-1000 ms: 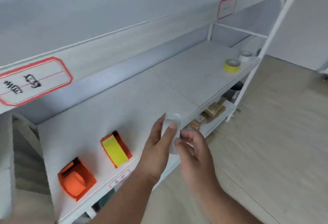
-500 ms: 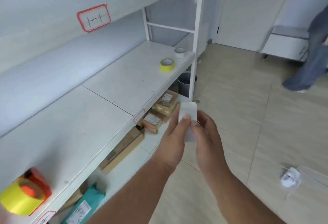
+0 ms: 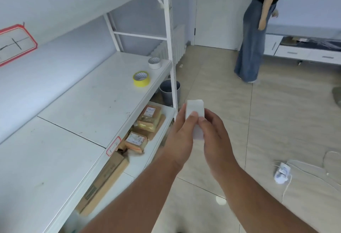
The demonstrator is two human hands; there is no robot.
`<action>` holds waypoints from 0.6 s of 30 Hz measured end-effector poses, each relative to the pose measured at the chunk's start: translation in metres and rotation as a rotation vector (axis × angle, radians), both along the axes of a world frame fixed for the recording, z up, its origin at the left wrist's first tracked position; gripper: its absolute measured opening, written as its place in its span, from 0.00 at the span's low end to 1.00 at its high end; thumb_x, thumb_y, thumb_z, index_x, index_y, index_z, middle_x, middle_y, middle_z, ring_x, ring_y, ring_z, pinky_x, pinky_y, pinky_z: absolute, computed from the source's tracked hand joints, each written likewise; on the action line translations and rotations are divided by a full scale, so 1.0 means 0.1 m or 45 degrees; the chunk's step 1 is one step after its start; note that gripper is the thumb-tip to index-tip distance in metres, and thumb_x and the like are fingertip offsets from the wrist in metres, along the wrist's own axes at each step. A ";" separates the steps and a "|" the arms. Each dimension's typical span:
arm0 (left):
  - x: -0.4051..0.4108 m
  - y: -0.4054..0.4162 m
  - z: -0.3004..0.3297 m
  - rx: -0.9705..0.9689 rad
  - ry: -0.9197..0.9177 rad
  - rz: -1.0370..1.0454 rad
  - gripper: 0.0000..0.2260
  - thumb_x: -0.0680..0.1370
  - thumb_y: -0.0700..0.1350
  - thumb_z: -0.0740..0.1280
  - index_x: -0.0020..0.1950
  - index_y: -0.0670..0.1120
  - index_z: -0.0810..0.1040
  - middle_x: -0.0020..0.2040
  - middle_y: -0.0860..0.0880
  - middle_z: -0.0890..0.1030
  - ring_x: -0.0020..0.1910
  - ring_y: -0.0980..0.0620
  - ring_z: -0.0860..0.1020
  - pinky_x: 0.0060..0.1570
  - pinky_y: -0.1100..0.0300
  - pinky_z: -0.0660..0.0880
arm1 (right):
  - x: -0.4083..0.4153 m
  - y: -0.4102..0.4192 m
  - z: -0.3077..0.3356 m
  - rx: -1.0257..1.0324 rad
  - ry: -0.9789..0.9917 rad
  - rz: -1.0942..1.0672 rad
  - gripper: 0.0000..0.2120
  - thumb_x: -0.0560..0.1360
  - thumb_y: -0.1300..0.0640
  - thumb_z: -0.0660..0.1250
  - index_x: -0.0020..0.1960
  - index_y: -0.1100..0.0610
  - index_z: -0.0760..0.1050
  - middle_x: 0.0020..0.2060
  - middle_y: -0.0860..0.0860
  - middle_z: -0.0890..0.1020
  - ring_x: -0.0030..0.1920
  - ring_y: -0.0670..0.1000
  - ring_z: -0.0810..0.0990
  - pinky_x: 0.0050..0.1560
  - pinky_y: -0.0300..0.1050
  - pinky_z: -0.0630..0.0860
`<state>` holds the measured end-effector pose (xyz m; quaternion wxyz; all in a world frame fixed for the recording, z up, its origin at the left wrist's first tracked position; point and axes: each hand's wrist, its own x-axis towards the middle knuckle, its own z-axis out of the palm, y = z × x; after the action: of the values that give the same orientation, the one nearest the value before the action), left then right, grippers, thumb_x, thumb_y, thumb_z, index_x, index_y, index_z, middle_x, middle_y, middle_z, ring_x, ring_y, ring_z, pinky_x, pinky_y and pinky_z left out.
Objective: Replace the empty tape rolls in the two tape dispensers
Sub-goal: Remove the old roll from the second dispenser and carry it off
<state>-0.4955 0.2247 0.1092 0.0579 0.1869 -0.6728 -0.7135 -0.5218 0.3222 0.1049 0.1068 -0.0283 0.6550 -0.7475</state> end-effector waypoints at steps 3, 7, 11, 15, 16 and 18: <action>-0.25 0.03 0.00 -0.007 0.006 0.012 0.24 0.79 0.61 0.62 0.76 0.62 0.73 0.69 0.53 0.81 0.69 0.54 0.79 0.75 0.47 0.71 | -0.24 0.03 0.02 0.004 0.000 0.017 0.14 0.82 0.53 0.66 0.66 0.46 0.79 0.60 0.41 0.85 0.59 0.38 0.83 0.62 0.43 0.79; -0.61 0.13 0.01 0.007 0.001 0.068 0.21 0.82 0.59 0.62 0.76 0.61 0.74 0.68 0.54 0.81 0.68 0.57 0.79 0.73 0.52 0.72 | -0.66 0.12 -0.01 0.022 -0.003 0.074 0.14 0.82 0.52 0.66 0.66 0.46 0.79 0.60 0.40 0.85 0.59 0.37 0.83 0.62 0.43 0.78; -0.97 0.34 0.00 0.000 -0.017 0.162 0.23 0.81 0.61 0.62 0.77 0.63 0.72 0.70 0.55 0.80 0.69 0.58 0.78 0.73 0.52 0.71 | -1.12 0.29 -0.03 0.039 -0.003 0.166 0.13 0.82 0.53 0.66 0.66 0.47 0.80 0.59 0.41 0.85 0.58 0.38 0.83 0.62 0.43 0.78; -1.32 0.62 0.01 -0.004 -0.041 0.286 0.28 0.76 0.65 0.62 0.77 0.64 0.71 0.72 0.56 0.79 0.70 0.57 0.77 0.76 0.48 0.69 | -1.56 0.52 -0.04 0.084 -0.015 0.274 0.13 0.82 0.52 0.66 0.66 0.46 0.79 0.60 0.41 0.85 0.59 0.40 0.84 0.64 0.47 0.79; -1.40 0.68 0.02 0.011 -0.040 0.313 0.28 0.76 0.64 0.62 0.78 0.63 0.71 0.72 0.55 0.79 0.71 0.57 0.77 0.76 0.48 0.69 | -1.67 0.58 -0.04 0.092 -0.013 0.301 0.13 0.83 0.52 0.65 0.66 0.46 0.79 0.59 0.41 0.85 0.59 0.40 0.84 0.64 0.47 0.79; -1.58 0.78 0.03 0.032 -0.041 0.355 0.27 0.78 0.62 0.63 0.77 0.61 0.72 0.72 0.54 0.80 0.70 0.56 0.78 0.76 0.49 0.70 | -1.87 0.65 -0.04 0.104 -0.013 0.335 0.13 0.83 0.52 0.65 0.65 0.45 0.80 0.58 0.39 0.85 0.59 0.40 0.84 0.63 0.46 0.78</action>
<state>-0.6533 0.3027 0.1127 0.1434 0.2906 -0.6322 -0.7038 -0.7089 0.3875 0.1012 0.2081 -0.1057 0.6749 -0.7000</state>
